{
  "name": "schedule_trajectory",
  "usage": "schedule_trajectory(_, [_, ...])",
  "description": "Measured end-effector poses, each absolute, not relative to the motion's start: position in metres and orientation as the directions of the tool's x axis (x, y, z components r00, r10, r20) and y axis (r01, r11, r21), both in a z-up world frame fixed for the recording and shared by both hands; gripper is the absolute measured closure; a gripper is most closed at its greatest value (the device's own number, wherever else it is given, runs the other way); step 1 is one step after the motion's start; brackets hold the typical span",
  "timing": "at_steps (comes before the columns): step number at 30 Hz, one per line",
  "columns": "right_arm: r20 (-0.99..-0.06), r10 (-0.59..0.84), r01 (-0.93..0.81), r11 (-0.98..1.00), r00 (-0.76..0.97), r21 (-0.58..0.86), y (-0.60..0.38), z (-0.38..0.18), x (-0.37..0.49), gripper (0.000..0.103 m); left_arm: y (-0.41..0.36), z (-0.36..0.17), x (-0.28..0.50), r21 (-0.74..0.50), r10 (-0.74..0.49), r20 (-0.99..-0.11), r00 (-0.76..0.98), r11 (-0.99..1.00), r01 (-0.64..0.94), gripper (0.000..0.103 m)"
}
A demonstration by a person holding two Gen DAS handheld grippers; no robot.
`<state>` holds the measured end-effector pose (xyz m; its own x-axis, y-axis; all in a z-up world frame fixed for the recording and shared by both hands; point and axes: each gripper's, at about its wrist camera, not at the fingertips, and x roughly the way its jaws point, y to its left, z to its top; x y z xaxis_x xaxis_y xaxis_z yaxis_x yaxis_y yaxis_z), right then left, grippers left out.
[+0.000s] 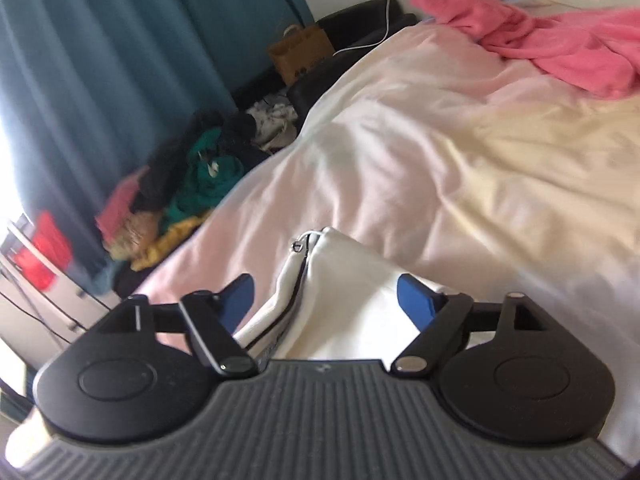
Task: Fold clothes
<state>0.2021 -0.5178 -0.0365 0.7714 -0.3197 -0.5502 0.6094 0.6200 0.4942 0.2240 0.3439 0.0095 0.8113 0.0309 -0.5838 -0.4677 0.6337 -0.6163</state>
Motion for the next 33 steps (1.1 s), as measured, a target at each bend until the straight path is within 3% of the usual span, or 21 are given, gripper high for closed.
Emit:
schedule_trajectory(3, [-0.560, -0.270, 0.595, 0.585, 0.783, 0.551, -0.518, -0.034, 0.163, 0.022, 0.353, 0.012, 0.187, -0.650, 0.053, -0.562, 0.825, 0.588, -0.481, 0.022])
schedule_trajectory(11, [-0.550, -0.119, 0.541, 0.439, 0.827, 0.718, -0.522, -0.084, 0.090, 0.022, 0.371, -0.035, 0.126, -0.713, -0.033, -0.610, 0.792, 0.459, -0.530, 0.024])
schedule_trajectory(20, [-0.523, -0.090, 0.509, 0.418, 0.847, 0.752, -0.531, -0.146, 0.127, 0.027, 0.365, -0.076, 0.163, -0.728, 0.050, -0.548, 0.835, 0.463, -0.505, 0.026])
schedule_trajectory(25, [-0.473, -0.116, 0.475, 0.418, 0.874, 0.775, -0.540, -0.152, 0.164, 0.055, 0.360, -0.071, 0.185, -0.689, 0.113, -0.562, 0.819, 0.484, -0.539, 0.027])
schedule_trajectory(27, [-0.481, -0.132, 0.490, 0.405, 0.867, 0.772, -0.542, -0.149, 0.174, 0.061, 0.361, -0.060, 0.184, -0.685, 0.113, -0.563, 0.818, 0.489, -0.539, 0.041])
schedule_trajectory(31, [-0.483, -0.173, 0.507, 0.430, 0.858, 0.747, -0.538, -0.130, 0.174, 0.085, 0.362, -0.039, 0.183, -0.677, 0.112, -0.567, 0.816, 0.500, -0.539, 0.078])
schedule_trajectory(33, [-0.463, -0.191, 0.497, 0.452, 0.865, 0.741, -0.534, -0.114, 0.165, 0.089, 0.363, -0.029, 0.182, -0.673, 0.111, -0.569, 0.815, 0.506, -0.539, 0.085])
